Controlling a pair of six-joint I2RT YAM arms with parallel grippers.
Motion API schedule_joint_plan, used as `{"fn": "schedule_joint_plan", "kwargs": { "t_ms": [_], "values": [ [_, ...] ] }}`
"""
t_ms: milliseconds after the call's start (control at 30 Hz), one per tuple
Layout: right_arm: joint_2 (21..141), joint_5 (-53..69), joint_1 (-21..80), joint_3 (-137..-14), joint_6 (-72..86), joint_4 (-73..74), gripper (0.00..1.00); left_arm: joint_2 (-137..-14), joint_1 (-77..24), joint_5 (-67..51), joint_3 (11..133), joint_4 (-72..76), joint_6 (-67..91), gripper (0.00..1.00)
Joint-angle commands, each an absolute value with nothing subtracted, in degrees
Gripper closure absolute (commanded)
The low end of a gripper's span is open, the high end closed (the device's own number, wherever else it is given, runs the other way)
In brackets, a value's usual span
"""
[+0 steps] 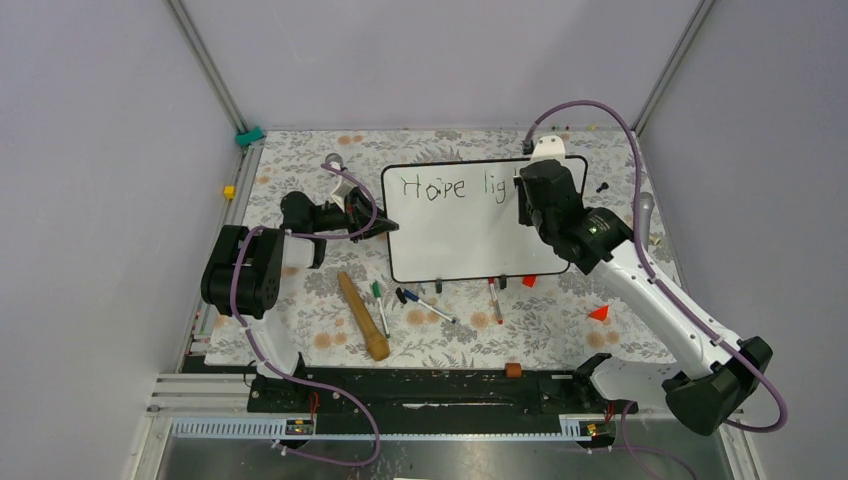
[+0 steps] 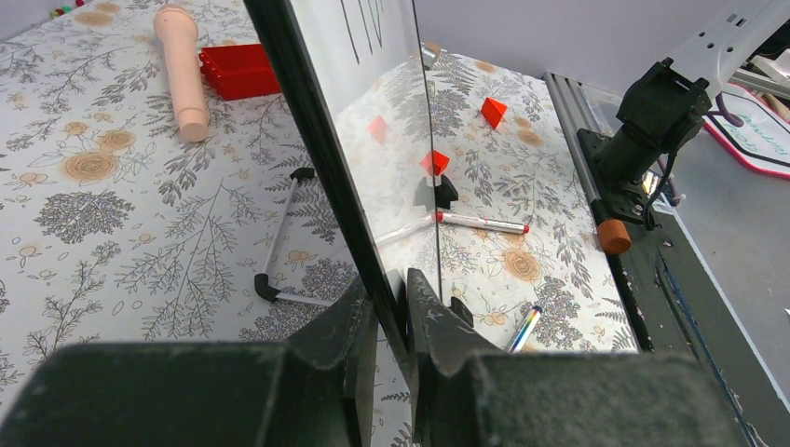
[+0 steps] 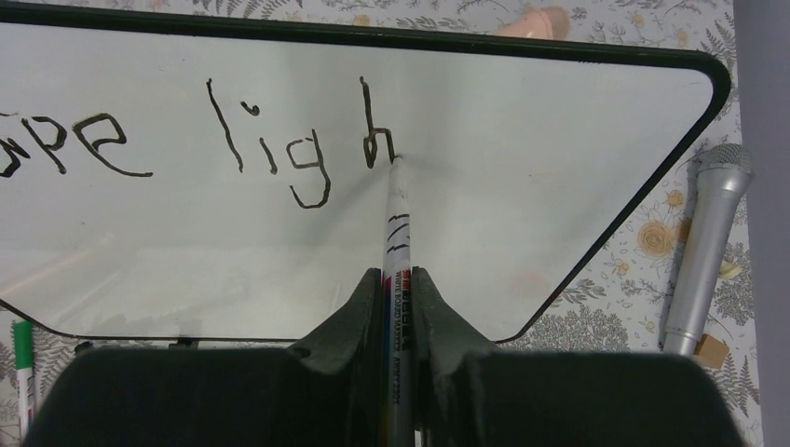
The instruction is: Write a sentence on the whiteboard
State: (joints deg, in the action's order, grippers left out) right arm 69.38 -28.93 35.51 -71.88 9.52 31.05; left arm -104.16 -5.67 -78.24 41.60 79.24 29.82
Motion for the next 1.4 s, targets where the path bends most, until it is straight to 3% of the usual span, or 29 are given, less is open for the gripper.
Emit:
{"fn": "schedule_joint_plan", "kwargs": {
  "t_ms": [0, 1367],
  "values": [
    [65.46, -29.03, 34.93, -73.24, 9.96, 31.1, 1.0, -104.02, -5.53, -80.44, 41.67, 84.46, 23.02, 1.0],
    [68.17, -33.21, 32.12, -75.58, 9.06, 31.07, 1.0, -104.13, -5.49, -80.4, 41.66, 84.46, 23.03, 1.0]
  ]
}}
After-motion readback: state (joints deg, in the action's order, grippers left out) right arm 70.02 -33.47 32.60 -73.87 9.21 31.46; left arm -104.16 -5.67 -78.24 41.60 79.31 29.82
